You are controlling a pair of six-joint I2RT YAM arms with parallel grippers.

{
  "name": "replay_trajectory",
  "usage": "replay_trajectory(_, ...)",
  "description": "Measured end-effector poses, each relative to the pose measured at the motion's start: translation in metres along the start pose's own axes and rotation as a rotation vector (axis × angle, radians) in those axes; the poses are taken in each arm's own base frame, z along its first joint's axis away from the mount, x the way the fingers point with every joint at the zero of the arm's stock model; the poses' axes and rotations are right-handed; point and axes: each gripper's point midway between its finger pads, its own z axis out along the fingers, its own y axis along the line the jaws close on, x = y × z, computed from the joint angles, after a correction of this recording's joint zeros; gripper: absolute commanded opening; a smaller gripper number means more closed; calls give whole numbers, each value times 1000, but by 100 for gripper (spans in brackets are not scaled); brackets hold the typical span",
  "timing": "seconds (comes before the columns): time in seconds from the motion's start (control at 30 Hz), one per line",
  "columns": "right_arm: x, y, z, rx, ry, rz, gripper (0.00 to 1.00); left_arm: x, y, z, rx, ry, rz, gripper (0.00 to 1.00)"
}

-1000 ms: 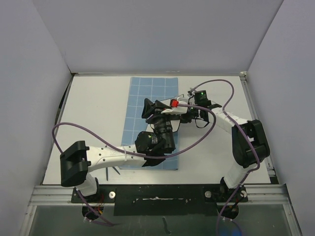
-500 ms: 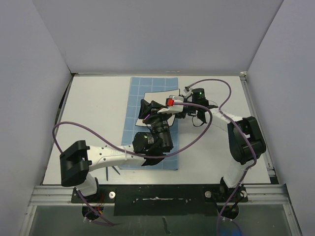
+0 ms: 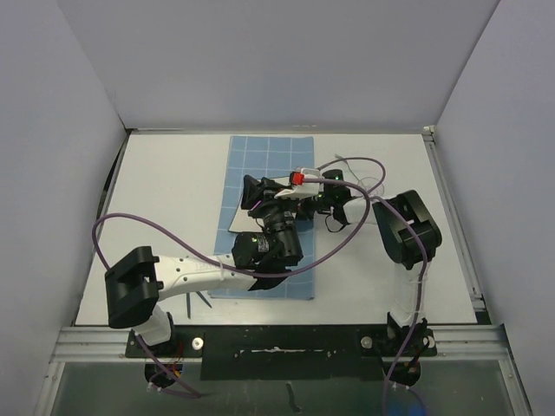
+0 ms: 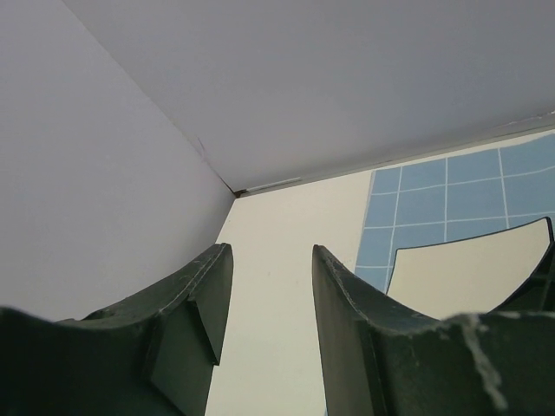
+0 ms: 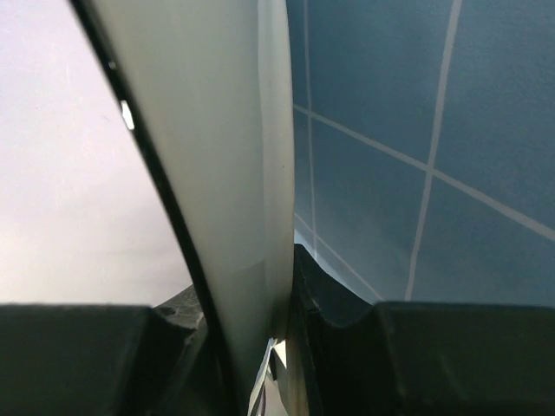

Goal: Set the dinner table for one person
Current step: Place the plate on the napkin.

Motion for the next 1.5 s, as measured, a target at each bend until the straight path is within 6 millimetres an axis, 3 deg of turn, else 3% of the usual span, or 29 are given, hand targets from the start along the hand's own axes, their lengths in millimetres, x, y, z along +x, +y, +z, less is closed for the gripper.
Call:
replay_trajectory(0.3,6,1,19,-32,26,6,0,4,2,4,-12,11,3,39)
replay_trajectory(0.63,3,10,22,-66,23,-8,0,9,0,5,-16,18,19,39)
replay_trajectory(0.9,0,-8,32,-91,34,12,0,13,-4,6,-20,24,36,38)
replay_trajectory(1.5,-7,-32,18,-167,23,37,0,29,-29,10,-23,34,118,37)
